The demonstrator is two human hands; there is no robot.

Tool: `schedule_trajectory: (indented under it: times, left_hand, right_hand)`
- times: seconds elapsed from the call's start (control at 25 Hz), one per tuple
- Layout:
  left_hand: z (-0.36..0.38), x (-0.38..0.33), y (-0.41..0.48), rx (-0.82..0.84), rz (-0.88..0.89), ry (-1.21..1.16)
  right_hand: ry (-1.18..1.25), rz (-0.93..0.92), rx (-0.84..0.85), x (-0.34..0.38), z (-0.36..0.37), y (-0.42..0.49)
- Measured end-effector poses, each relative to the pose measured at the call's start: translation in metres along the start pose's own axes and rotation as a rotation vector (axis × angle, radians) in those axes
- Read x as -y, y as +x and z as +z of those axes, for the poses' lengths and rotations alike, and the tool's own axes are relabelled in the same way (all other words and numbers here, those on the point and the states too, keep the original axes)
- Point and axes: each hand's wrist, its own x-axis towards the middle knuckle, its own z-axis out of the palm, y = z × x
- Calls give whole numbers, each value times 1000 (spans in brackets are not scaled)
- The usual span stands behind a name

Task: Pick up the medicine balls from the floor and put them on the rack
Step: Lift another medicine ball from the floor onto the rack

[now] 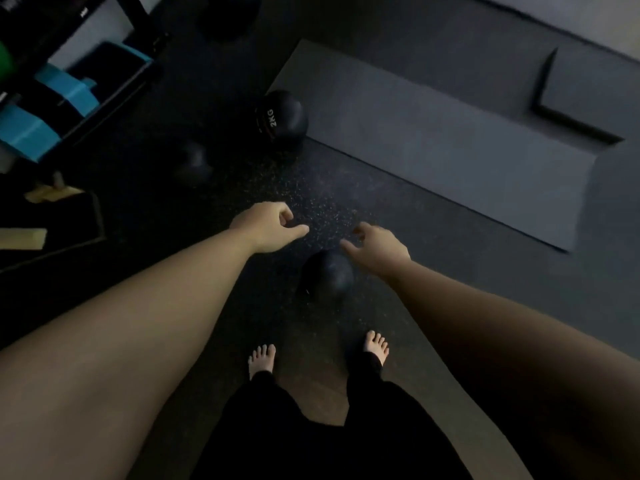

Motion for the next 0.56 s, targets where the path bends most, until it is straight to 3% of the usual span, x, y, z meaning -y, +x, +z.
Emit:
schedule_trajectory:
  times: [0.2, 0.56]
  left_hand:
    - [106, 6, 81, 58, -96, -56]
    - [327, 129, 307, 105, -295, -203]
  right_hand:
    - [-47, 76, 194, -91, 63, 79]
    - [-133, 53, 240, -168, 252, 334]
